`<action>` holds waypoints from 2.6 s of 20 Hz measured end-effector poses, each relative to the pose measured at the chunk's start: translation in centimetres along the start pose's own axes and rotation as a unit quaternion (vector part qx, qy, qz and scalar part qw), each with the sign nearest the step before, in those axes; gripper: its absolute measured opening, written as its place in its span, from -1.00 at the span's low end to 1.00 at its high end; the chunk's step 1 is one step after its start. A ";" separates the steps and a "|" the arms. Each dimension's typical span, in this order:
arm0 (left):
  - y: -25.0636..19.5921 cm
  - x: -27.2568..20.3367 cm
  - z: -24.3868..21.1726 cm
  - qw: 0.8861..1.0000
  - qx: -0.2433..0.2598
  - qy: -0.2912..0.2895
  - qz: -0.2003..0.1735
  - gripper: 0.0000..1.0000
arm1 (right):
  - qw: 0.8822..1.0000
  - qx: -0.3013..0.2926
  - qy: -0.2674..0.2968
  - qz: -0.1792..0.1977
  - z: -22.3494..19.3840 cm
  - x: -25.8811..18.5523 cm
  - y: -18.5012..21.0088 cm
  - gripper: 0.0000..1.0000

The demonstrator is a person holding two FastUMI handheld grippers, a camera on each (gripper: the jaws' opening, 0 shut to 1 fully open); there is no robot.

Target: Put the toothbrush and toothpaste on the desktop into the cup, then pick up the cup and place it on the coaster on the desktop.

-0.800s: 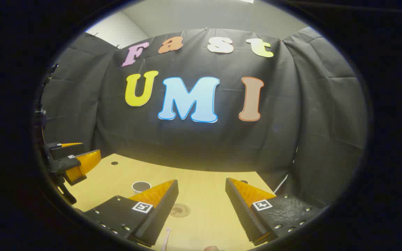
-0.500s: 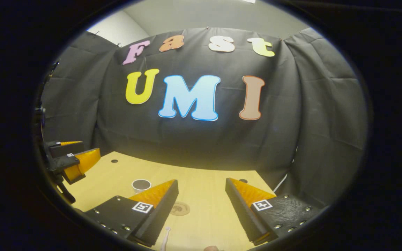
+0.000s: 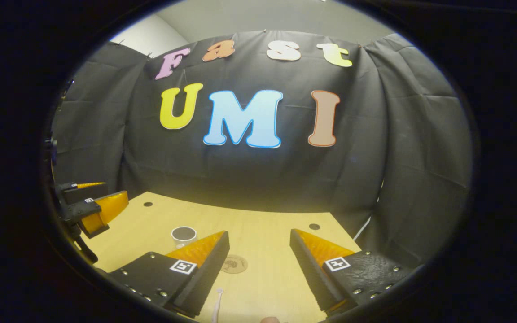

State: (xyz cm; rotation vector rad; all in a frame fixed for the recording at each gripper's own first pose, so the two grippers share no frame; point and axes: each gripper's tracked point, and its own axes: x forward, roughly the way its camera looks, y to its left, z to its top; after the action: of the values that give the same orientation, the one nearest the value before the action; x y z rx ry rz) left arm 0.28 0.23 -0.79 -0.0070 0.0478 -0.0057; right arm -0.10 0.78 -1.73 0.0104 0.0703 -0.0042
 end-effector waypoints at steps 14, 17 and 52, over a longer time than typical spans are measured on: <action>-2.3 -0.9 -6.3 0.994 -0.021 0.106 -0.035 0.84 | 0.995 0.011 0.096 0.038 -5.2 1.0 2.7 0.77; -2.9 -0.6 -8.8 0.988 -0.023 0.148 -0.043 0.84 | 0.992 0.000 0.123 0.038 -6.7 1.3 2.9 0.77; -5.9 -8.6 -32.2 0.790 -0.048 0.607 -0.070 0.87 | 0.832 0.023 0.547 0.095 -28.8 -0.5 10.1 0.81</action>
State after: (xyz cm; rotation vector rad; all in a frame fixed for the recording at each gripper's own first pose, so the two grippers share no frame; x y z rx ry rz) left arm -9.91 -5.82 -32.48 -0.1089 1.3549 -0.1587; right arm -2.54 11.15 -30.35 0.0688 1.2278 0.2034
